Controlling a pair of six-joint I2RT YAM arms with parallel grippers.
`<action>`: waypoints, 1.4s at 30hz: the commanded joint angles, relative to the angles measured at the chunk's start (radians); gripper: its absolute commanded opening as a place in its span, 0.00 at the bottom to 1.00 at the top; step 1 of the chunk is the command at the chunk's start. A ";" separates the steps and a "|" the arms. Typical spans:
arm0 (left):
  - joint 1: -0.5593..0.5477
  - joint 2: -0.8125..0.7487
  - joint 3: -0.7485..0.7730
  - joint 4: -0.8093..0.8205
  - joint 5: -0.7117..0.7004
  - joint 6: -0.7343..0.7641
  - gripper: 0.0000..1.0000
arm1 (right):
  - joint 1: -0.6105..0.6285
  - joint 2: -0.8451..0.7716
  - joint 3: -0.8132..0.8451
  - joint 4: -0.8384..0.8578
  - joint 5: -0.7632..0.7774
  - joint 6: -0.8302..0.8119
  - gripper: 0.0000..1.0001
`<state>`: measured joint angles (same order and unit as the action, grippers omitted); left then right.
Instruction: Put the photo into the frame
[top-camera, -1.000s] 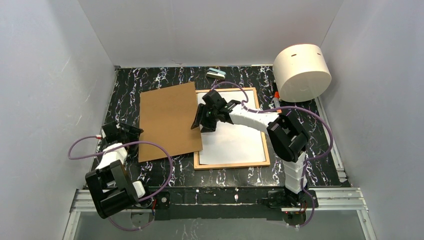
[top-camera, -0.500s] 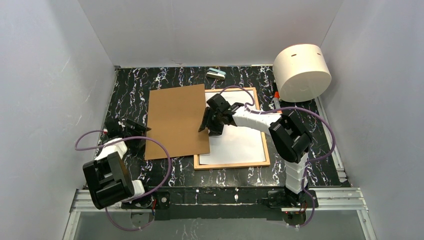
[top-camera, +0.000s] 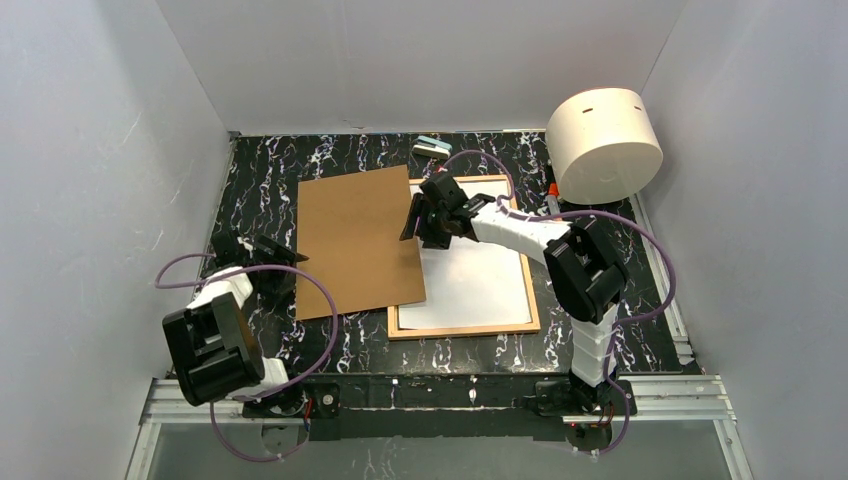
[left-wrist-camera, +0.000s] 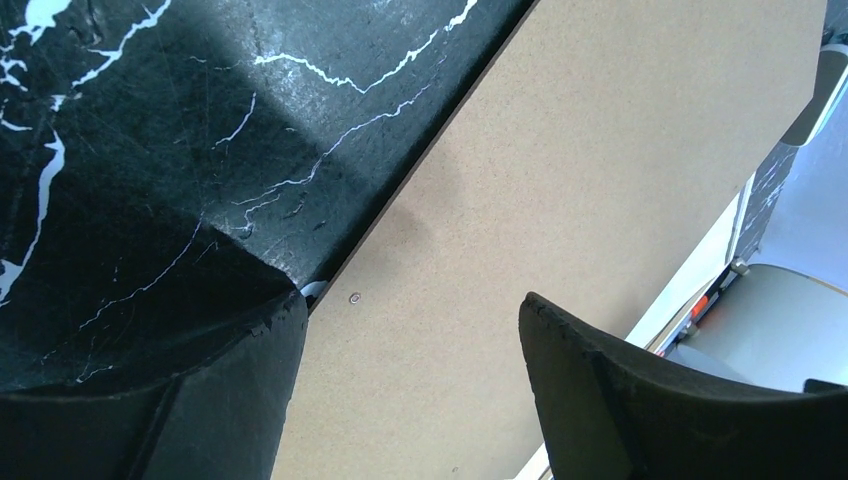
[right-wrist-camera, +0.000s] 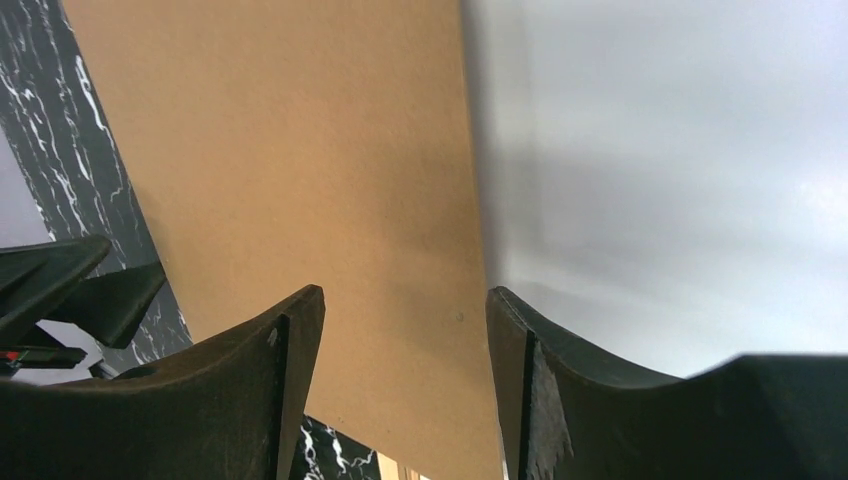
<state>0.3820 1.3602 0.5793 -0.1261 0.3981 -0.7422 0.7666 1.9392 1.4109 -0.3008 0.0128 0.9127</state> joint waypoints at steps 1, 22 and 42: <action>-0.018 0.064 -0.045 -0.239 -0.064 0.074 0.78 | -0.010 0.036 0.045 0.086 0.013 -0.070 0.69; -0.018 0.085 -0.015 -0.255 -0.031 0.097 0.78 | -0.012 0.075 0.080 0.230 -0.272 -0.094 0.46; -0.019 -0.006 0.072 -0.328 -0.041 0.114 0.77 | -0.012 -0.023 0.011 0.431 -0.508 0.032 0.17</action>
<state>0.3771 1.3685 0.6506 -0.3012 0.3664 -0.6498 0.7139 1.9305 1.3586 0.1513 -0.4049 0.9695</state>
